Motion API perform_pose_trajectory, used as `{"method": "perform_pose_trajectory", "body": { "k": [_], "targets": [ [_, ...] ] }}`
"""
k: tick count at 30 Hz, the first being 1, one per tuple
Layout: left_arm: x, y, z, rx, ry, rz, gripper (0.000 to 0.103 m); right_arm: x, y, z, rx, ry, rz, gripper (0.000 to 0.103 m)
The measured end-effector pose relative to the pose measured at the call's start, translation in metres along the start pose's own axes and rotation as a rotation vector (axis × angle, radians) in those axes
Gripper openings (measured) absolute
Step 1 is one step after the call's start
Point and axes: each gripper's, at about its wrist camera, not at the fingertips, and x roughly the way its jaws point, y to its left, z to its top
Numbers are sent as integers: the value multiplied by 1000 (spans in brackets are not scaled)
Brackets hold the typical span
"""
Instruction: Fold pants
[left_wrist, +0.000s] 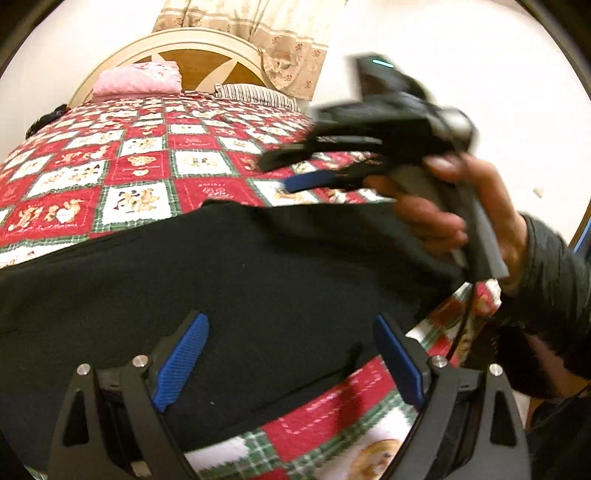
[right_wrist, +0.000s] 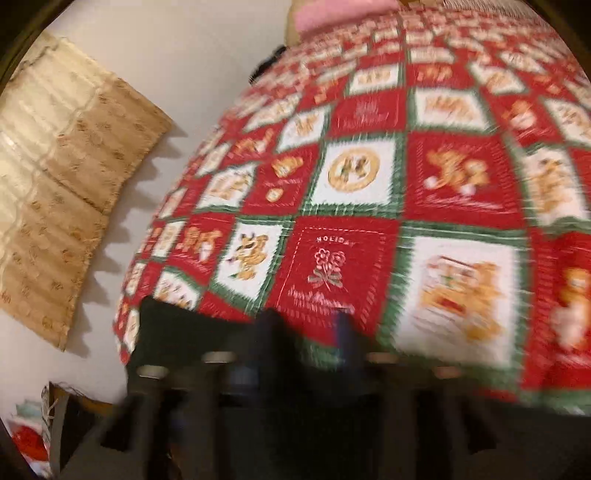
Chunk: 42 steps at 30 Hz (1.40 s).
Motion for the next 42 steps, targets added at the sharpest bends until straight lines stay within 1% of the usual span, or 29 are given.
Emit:
{"method": "perform_pose_trajectory", "body": {
  "k": [2, 4, 6, 8, 10, 12, 14, 17, 18, 21, 23, 25, 26, 27, 31, 32, 33, 34, 35, 36, 37, 39, 40, 42],
  "targets": [
    [-2, -6, 4, -4, -16, -8, 93, -43, -8, -14, -23, -56, -32, 55],
    [0, -16, 8, 18, -19, -29, 93, -85, -24, -29, -22, -105, -68, 55],
    [5, -29, 13, 57, -10, -49, 93, -134, -43, -48, -4, -167, -136, 55],
    [15, -48, 19, 130, 7, -64, 93, -179, -66, -70, 41, -217, -203, 55],
    [27, -70, 25, 210, 22, -62, 93, -228, -92, -97, 114, -280, -272, 55],
    [38, -85, 31, 259, 36, -79, 93, -270, -116, -123, 180, -325, -353, 55],
    [52, -103, 39, 301, 54, -115, 93, -309, -138, -150, 253, -370, -443, 55],
    [65, -138, 42, 371, 72, -162, 92, -348, -161, -180, 355, -414, -536, 55],
    [72, -150, 44, 395, 79, -173, 90, -358, -167, -188, 380, -432, -556, 55],
    [86, -174, 45, 439, 106, -205, 81, -378, -186, -207, 456, -464, -579, 55],
    [99, -188, 43, 473, 131, -206, 77, -386, -196, -216, 495, -479, -585, 55],
    [112, -194, 40, 489, 168, -203, 66, -388, -205, -221, 518, -488, -575, 55],
    [118, -196, 39, 488, 189, -204, 64, -389, -210, -222, 529, -495, -570, 55],
    [123, -198, 37, 487, 208, -202, 62, -388, -211, -222, 535, -501, -569, 55],
    [126, -203, 35, 516, 198, -167, 62, -392, -228, -224, 592, -535, -568, 54],
    [126, -204, 35, 516, 198, -166, 61, -391, -233, -224, 607, -535, -572, 53],
    [125, -203, 36, 516, 197, -163, 54, -391, -239, -223, 624, -537, -582, 44],
    [125, -204, 37, 514, 196, -158, 43, -390, -243, -223, 635, -542, -588, 33],
    [125, -202, 40, 500, 198, -161, 38, -390, -247, -221, 638, -545, -593, 24],
    [124, -199, 43, 473, 201, -178, 25, -390, -248, -218, 629, -547, -602, 10],
    [125, -199, 46, 455, 204, -190, 16, -391, -247, -214, 613, -556, -611, 9],
    [124, -197, 51, 423, 194, -212, 16, -395, -244, -204, 571, -576, -617, 7],
    [123, -199, 51, 427, 195, -219, 16, -398, -240, -196, 537, -585, -623, 6],
    [124, -201, 49, 428, 207, -234, 12, -406, -232, -180, 472, -612, -620, 5]
  ]
}}
